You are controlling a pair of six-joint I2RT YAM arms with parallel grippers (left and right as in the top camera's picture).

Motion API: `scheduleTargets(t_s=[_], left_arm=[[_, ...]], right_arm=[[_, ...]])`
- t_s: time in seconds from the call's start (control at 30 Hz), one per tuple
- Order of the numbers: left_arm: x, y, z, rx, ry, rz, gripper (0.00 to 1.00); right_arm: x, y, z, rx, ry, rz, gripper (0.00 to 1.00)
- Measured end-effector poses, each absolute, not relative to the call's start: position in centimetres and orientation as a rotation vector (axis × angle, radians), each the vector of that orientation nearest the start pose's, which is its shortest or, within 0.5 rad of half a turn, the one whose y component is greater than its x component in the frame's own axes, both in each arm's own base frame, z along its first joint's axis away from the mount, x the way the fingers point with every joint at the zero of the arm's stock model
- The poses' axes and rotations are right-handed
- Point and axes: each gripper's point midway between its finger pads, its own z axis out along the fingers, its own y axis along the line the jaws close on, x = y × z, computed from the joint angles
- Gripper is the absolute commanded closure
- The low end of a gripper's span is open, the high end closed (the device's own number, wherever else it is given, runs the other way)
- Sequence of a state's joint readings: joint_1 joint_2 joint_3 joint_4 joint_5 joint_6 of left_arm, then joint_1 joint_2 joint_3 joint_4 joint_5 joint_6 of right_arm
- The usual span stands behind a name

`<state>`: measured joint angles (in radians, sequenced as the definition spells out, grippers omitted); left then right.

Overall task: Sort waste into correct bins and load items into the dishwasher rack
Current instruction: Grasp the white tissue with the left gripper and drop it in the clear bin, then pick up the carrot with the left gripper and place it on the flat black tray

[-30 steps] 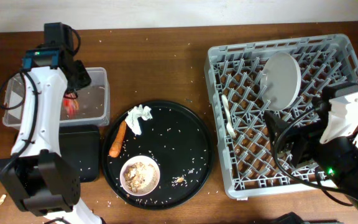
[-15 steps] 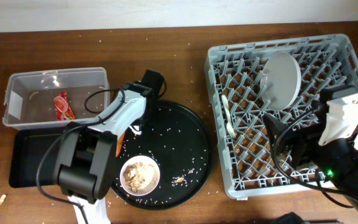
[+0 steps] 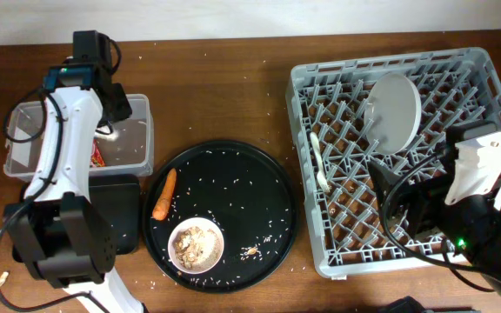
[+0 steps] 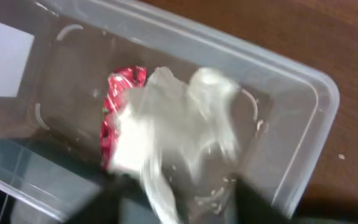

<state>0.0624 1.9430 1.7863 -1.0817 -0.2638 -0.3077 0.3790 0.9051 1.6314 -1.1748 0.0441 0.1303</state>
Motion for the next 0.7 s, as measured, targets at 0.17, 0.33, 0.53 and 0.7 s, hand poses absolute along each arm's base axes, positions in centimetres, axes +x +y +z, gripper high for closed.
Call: scheduleTargets(t_s=[0.17,0.33,0.53,0.7], left_arm=[[39.7,1.3,19.5,-0.350,2.876,0.209,0.52],[33.1,-7.6,9.0,0.100,3.070,0.374,0.47],[29.2,-3.7,2.7,-0.058,3.160,0.481,0.47],[27.8,-3.4,0.6,-0.060,3.180,0.474,0.82]], right_arm=[[20.9,7.6,42.2,-0.226,2.018,0.281,0.01],[20.8,7.6,42.1,-0.227,2.021,0.282,0.01],[20.8,7.6,42.2,-0.227,2.020,0.282,0.01],[20.8,7.6,42.2,-0.227,2.019,0.282,0.01]])
